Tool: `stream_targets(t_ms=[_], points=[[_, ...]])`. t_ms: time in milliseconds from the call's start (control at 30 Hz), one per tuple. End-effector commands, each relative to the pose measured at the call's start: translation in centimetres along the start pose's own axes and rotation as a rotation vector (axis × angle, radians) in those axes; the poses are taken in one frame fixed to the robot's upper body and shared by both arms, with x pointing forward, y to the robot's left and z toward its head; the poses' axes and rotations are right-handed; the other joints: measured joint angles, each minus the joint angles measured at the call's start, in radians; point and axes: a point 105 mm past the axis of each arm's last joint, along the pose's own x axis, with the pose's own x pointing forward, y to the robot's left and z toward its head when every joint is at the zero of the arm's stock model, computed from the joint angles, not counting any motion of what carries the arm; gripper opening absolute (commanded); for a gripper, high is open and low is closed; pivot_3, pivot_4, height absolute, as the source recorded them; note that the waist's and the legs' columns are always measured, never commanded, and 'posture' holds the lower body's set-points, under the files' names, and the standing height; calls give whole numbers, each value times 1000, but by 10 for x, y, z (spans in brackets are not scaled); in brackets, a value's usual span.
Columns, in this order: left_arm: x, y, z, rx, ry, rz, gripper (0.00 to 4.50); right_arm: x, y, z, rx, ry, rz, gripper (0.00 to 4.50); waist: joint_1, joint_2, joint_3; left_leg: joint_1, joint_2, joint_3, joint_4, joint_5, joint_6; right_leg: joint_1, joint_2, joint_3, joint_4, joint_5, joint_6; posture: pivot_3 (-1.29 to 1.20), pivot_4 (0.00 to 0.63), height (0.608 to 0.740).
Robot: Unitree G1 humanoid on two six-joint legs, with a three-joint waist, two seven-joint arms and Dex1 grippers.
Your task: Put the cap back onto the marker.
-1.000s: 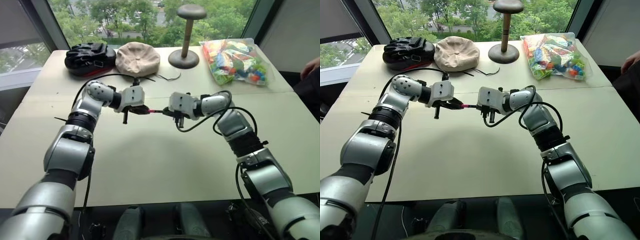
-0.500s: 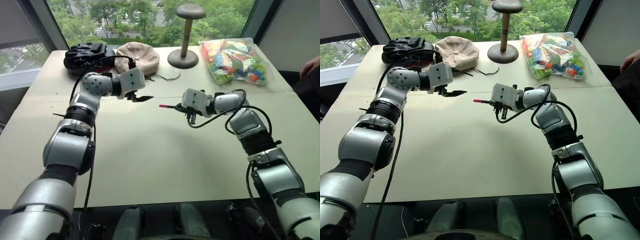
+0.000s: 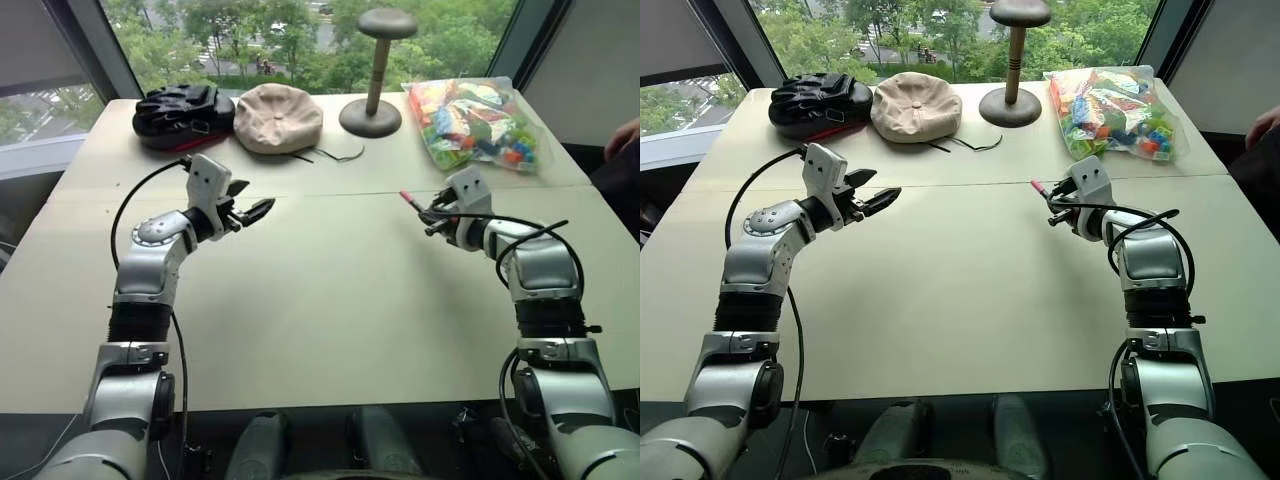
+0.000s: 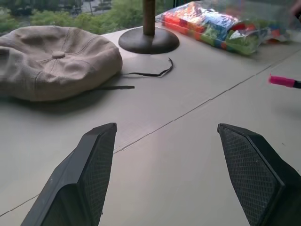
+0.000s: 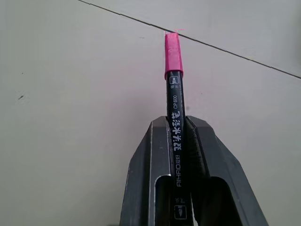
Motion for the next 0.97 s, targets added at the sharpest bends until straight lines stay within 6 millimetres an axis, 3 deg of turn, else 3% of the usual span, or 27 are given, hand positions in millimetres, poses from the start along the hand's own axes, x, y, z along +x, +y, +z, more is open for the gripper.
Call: stream_targets(t_ms=[33,200,333,500,600,767,967], points=[[-14,-1,5,-27,-22,62,3590,-9,1,13,-11,-64,-41,0,-3,0,0,1,0,0,0,0,0,1,0,0,-1,0,0,0,150,740],[-29,5,-8,-47,6,155,3590,-11,5,-4,-22,-26,-74,0,-1,0,0,3,0,0,0,0,0,3,2,0,-1,0,0,0,150,740],[-36,4,-18,-69,13,179,3643,-11,10,-11,19,-30,-74,1779,-3,0,0,2,0,1,0,0,-1,2,2,1,-1,0,0,0,150,740],[-37,1,-26,-63,23,184,3643,-9,13,-12,9,-27,-70,4402,0,0,0,2,0,1,0,0,-1,2,2,1,-1,0,-1,0,150,740],[-38,3,-27,-57,18,180,3643,-11,11,-2,-13,-78,-53,4462,2,0,0,2,0,1,0,0,-1,2,2,1,-1,0,-1,0,150,740],[-48,7,-26,-17,14,141,3643,-32,8,27,-47,-250,67,4462,1,0,0,2,0,1,-1,0,-1,2,2,1,-3,0,-1,0,150,740],[-69,18,-26,26,22,155,3643,-62,-26,23,-48,-294,45,4462,2,0,0,2,0,1,-1,0,-1,3,2,1,-4,0,-1,0,150,740]])
